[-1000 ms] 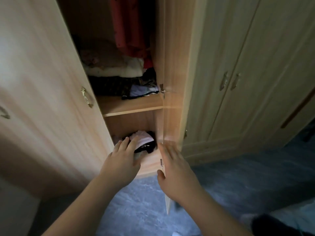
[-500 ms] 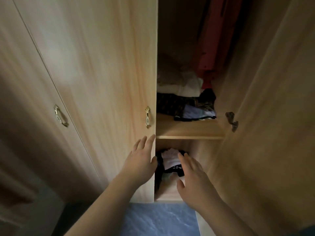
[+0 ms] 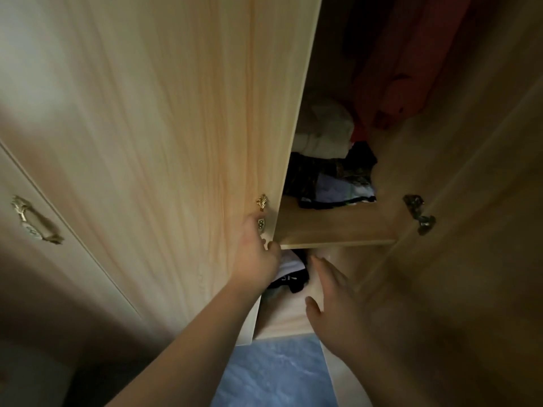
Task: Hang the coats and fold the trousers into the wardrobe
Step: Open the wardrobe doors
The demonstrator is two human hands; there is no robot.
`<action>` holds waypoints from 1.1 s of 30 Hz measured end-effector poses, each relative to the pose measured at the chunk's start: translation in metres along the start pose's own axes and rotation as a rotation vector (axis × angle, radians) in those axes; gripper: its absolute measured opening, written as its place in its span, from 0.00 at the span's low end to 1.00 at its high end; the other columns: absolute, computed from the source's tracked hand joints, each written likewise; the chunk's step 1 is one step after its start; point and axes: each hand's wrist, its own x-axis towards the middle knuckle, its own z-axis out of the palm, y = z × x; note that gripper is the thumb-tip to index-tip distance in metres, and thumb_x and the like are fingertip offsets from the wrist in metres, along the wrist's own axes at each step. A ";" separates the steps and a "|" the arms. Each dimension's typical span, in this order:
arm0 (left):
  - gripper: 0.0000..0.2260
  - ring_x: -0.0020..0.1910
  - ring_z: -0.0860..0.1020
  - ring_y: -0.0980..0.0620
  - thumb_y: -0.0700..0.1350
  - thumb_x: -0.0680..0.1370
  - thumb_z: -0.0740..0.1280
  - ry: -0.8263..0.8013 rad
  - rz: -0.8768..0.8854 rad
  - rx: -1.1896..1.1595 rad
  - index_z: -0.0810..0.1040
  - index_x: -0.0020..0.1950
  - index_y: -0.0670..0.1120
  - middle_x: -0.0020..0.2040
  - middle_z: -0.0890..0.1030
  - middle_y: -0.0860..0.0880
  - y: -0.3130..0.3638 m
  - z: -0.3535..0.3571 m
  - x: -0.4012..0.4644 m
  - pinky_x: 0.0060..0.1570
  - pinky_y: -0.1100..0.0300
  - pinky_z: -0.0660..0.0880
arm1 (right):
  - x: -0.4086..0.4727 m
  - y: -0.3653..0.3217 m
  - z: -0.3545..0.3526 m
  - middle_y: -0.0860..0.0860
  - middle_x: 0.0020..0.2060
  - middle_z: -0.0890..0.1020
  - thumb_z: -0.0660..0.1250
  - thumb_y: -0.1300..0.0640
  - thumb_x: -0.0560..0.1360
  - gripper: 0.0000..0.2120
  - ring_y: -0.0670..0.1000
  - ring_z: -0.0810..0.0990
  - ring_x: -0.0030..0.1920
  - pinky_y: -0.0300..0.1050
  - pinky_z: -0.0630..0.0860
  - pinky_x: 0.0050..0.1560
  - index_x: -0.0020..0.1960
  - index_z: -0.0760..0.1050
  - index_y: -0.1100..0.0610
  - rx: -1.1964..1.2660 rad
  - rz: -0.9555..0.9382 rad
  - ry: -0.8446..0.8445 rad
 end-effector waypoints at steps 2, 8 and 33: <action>0.23 0.54 0.73 0.53 0.32 0.74 0.63 0.005 -0.022 0.039 0.67 0.67 0.46 0.60 0.72 0.52 0.006 -0.001 -0.002 0.54 0.56 0.73 | -0.008 -0.003 -0.002 0.42 0.78 0.61 0.66 0.54 0.79 0.34 0.44 0.59 0.76 0.30 0.53 0.67 0.80 0.53 0.47 0.021 0.002 0.006; 0.19 0.52 0.75 0.45 0.37 0.73 0.66 -0.071 0.003 0.211 0.65 0.61 0.44 0.58 0.71 0.45 0.020 -0.007 -0.063 0.47 0.57 0.69 | -0.053 -0.014 -0.008 0.44 0.78 0.60 0.65 0.57 0.79 0.35 0.44 0.57 0.77 0.37 0.59 0.73 0.81 0.53 0.48 0.077 -0.059 -0.005; 0.20 0.79 0.56 0.49 0.37 0.78 0.65 0.189 -0.358 0.363 0.72 0.66 0.53 0.82 0.50 0.50 -0.002 -0.225 -0.370 0.74 0.49 0.64 | -0.255 -0.151 0.057 0.46 0.81 0.51 0.62 0.52 0.81 0.35 0.50 0.50 0.81 0.49 0.53 0.79 0.82 0.48 0.45 0.066 -0.407 -0.348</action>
